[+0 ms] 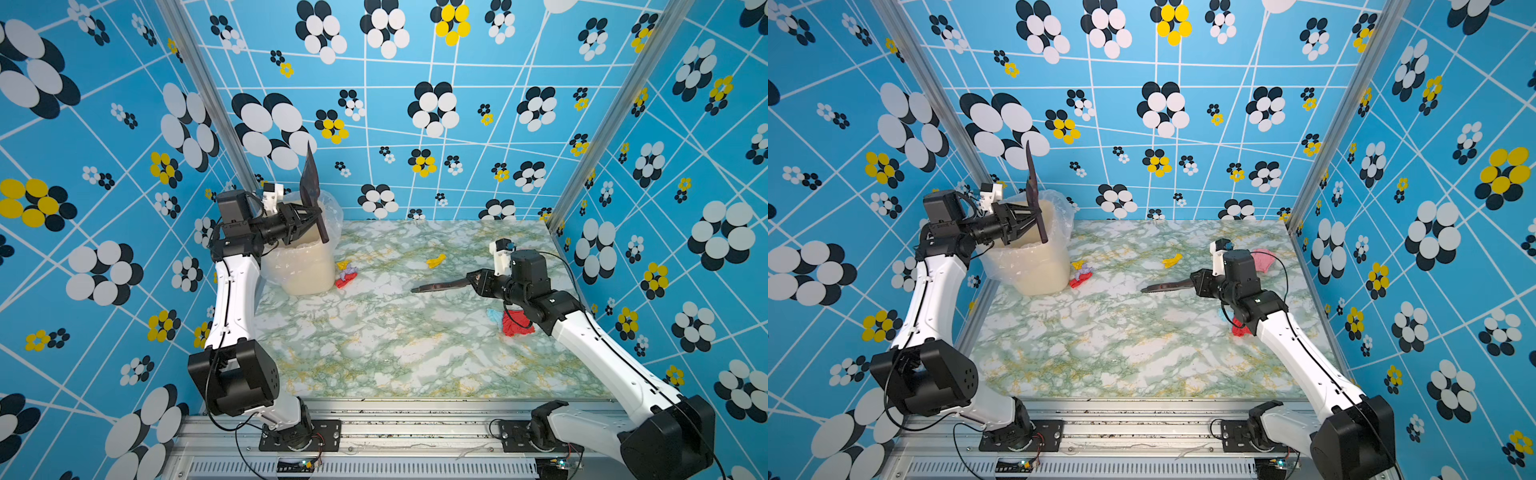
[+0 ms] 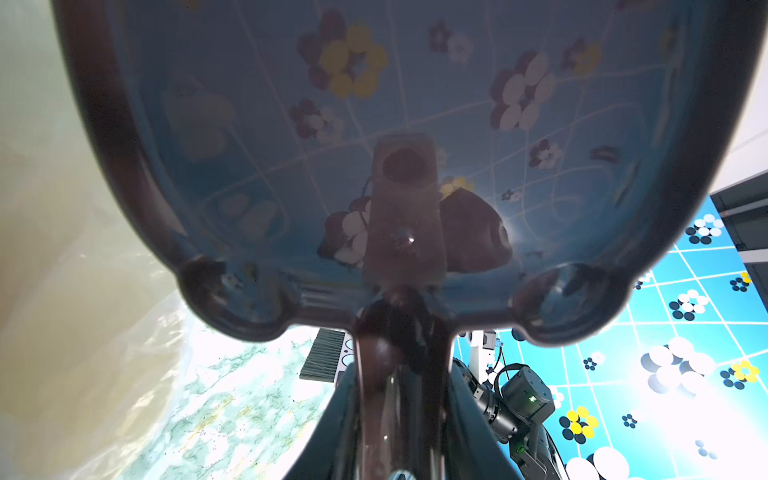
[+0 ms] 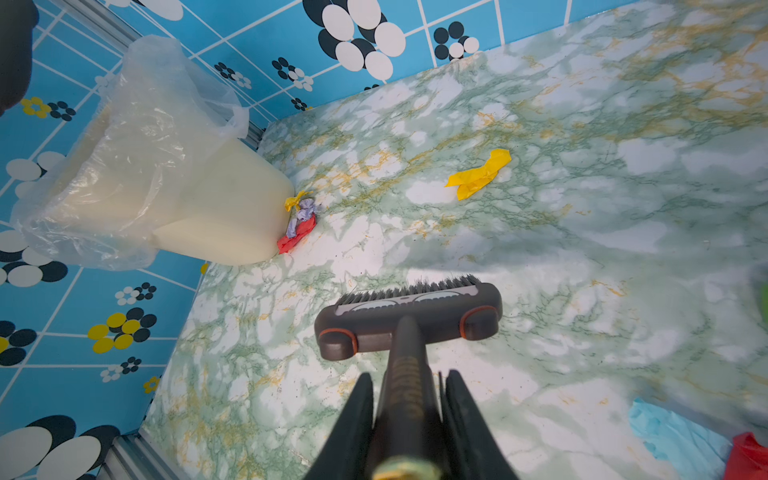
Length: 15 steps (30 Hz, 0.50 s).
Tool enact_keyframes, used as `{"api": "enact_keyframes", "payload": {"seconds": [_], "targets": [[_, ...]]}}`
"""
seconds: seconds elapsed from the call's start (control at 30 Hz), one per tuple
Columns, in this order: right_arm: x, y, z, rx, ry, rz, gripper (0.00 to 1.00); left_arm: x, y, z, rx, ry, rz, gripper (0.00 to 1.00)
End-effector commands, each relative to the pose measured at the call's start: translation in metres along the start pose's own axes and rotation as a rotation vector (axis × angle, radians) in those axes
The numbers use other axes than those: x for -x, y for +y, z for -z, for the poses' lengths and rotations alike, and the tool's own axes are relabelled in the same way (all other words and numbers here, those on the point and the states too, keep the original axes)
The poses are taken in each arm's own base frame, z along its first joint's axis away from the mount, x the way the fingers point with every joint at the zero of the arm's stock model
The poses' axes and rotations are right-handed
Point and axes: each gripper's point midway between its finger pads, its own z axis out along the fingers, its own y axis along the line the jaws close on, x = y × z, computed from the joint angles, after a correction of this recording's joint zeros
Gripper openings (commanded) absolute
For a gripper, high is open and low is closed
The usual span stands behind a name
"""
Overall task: Sweep away the paper scraps from the table
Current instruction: 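Lower the emptied dustpan with the left gripper while the right brush moves toward the bin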
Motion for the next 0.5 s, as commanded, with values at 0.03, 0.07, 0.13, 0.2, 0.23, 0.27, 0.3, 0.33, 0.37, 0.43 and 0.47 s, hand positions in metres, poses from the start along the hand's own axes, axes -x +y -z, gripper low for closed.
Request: {"api": "enact_keyframes", "payload": {"seconds": [0.03, 0.07, 0.13, 0.2, 0.23, 0.27, 0.3, 0.33, 0.37, 0.43, 0.47], "targets": [[0.028, 0.032, 0.013, 0.146, -0.150, 0.061, 0.00, -0.001, -0.038, 0.012, -0.054, -0.018, -0.081, 0.00], [0.031, 0.037, 0.014, 0.169, -0.177, 0.070, 0.00, -0.003, -0.044, 0.013, -0.055, -0.022, -0.095, 0.00], [0.036, 0.049, 0.016, 0.211, -0.233, 0.107, 0.00, -0.008, -0.056, 0.019, -0.047, -0.032, -0.126, 0.00], [0.041, 0.061, 0.019, 0.237, -0.279, 0.172, 0.00, -0.015, -0.062, 0.025, -0.027, -0.035, -0.145, 0.00], [0.043, 0.069, 0.020, 0.249, -0.304, 0.213, 0.00, -0.020, -0.065, 0.027, -0.016, -0.031, -0.158, 0.00], [0.046, 0.076, 0.020, 0.263, -0.326, 0.246, 0.00, -0.025, -0.069, 0.030, -0.007, -0.029, -0.174, 0.00], [0.049, 0.083, 0.020, 0.279, -0.350, 0.276, 0.00, -0.030, -0.071, 0.033, 0.011, -0.028, -0.185, 0.00], [0.052, 0.089, 0.019, 0.295, -0.367, 0.300, 0.00, -0.036, -0.073, 0.035, 0.027, -0.026, -0.200, 0.00], [0.055, 0.095, 0.018, 0.309, -0.380, 0.315, 0.00, -0.041, -0.072, 0.036, 0.045, -0.023, -0.208, 0.00], [0.062, 0.107, 0.014, 0.344, -0.409, 0.353, 0.00, -0.056, -0.071, 0.038, 0.095, -0.016, -0.234, 0.00], [0.064, 0.112, 0.011, 0.355, -0.423, 0.368, 0.00, -0.062, -0.069, 0.039, 0.124, -0.013, -0.246, 0.00]]}}
